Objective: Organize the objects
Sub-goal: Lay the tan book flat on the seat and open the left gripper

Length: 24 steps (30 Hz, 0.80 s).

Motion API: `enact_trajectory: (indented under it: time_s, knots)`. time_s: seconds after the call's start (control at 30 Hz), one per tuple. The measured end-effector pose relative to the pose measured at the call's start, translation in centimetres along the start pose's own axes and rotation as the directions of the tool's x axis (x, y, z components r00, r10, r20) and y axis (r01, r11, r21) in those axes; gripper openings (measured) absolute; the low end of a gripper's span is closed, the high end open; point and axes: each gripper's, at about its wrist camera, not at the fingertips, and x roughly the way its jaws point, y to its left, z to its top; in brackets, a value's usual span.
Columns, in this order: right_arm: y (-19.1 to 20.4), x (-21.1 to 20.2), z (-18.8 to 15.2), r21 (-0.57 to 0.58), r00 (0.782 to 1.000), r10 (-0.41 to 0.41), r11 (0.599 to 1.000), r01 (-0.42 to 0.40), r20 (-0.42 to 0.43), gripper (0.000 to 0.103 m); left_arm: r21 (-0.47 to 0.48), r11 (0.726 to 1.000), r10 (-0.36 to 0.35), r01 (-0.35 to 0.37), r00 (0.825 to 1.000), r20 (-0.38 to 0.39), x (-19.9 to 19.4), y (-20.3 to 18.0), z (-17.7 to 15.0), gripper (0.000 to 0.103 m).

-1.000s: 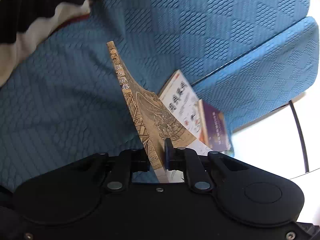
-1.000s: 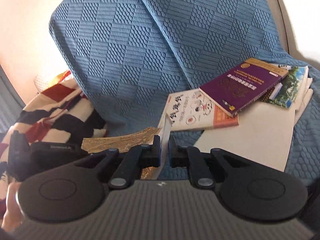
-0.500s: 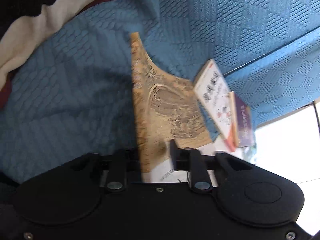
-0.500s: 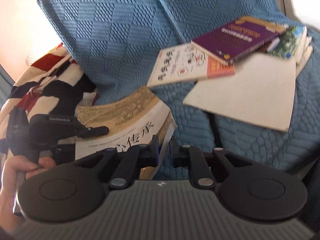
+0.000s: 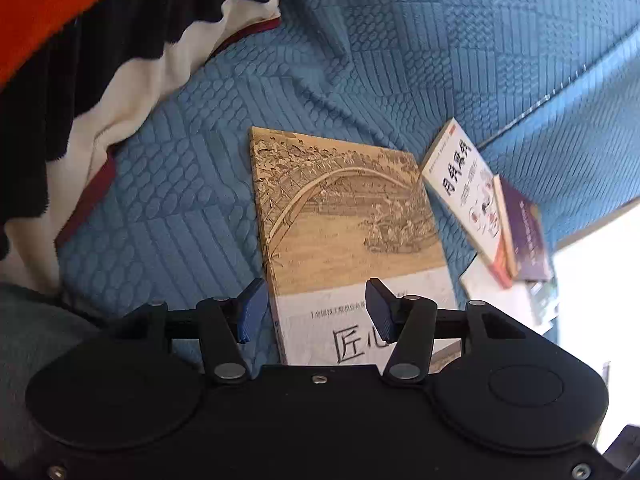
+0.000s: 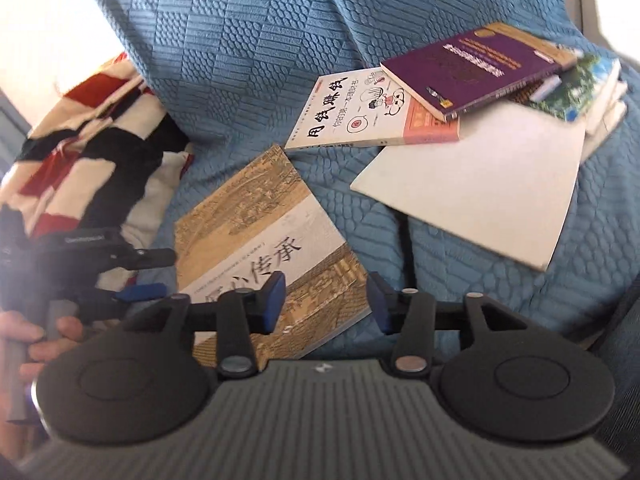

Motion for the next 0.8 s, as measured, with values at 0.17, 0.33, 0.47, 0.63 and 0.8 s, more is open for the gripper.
enact_trajectory:
  time_s: [0.17,0.33,0.47,0.63,0.8]
  knots:
    - [-0.3,1.6,0.3,-0.056,0.999,-0.044,0.997,0.043,-0.017,0.049,0.036,0.998,0.044,-0.044,0.999,0.002,0.1,-1.2,-1.4,0.051]
    - [-0.5,2.5,0.1,-0.093,0.998,-0.063,0.994,0.061,-0.021,0.049,0.086,0.994,0.067,-0.067,0.998,0.007,0.9,-2.1,-2.2,0.051]
    - [-0.3,3.1,-0.5,-0.122,0.997,-0.060,0.991,0.054,-0.047,0.048,0.111,0.989,0.096,-0.099,0.995,0.024,1.4,-2.4,-2.5,0.050]
    - [0.2,3.4,-1.1,-0.167,0.996,-0.065,0.984,0.055,-0.056,0.036,0.117,0.988,0.099,-0.101,0.995,0.028,1.9,-2.1,-2.5,0.050]
    - [0.4,2.6,-1.3,-0.194,0.997,-0.063,0.979,0.055,-0.034,0.023,0.132,0.986,0.097,-0.100,0.995,0.026,1.9,-1.8,-2.2,0.047]
